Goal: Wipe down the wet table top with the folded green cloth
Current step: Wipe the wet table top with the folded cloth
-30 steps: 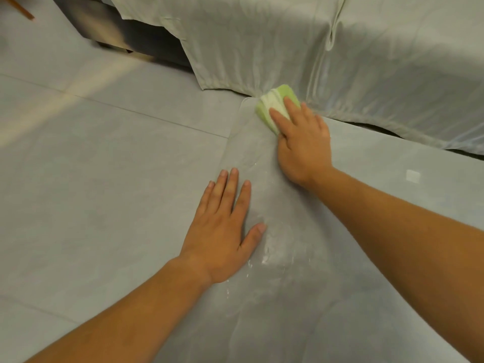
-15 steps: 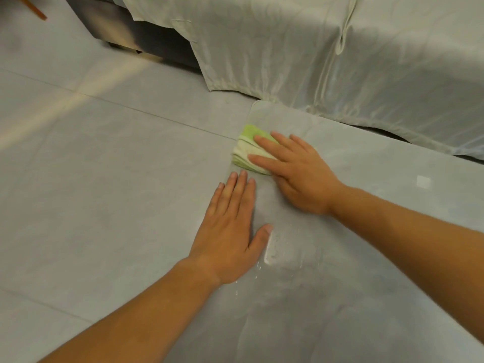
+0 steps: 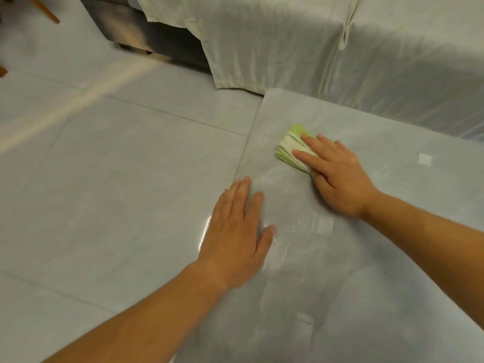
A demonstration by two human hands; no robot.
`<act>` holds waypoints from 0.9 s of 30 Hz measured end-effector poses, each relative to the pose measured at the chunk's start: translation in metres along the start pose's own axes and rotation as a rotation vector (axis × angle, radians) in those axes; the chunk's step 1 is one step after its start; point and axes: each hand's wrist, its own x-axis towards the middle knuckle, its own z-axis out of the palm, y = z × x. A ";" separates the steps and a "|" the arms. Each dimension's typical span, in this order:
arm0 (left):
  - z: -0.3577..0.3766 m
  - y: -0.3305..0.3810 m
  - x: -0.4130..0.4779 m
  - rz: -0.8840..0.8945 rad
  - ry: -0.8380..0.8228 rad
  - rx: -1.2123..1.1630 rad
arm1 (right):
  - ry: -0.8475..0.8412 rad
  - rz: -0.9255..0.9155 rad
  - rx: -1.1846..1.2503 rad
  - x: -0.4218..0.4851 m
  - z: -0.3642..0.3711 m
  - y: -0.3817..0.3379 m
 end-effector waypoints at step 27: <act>0.019 -0.008 -0.089 -0.003 -0.218 0.084 | 0.154 0.233 0.064 -0.098 0.030 -0.080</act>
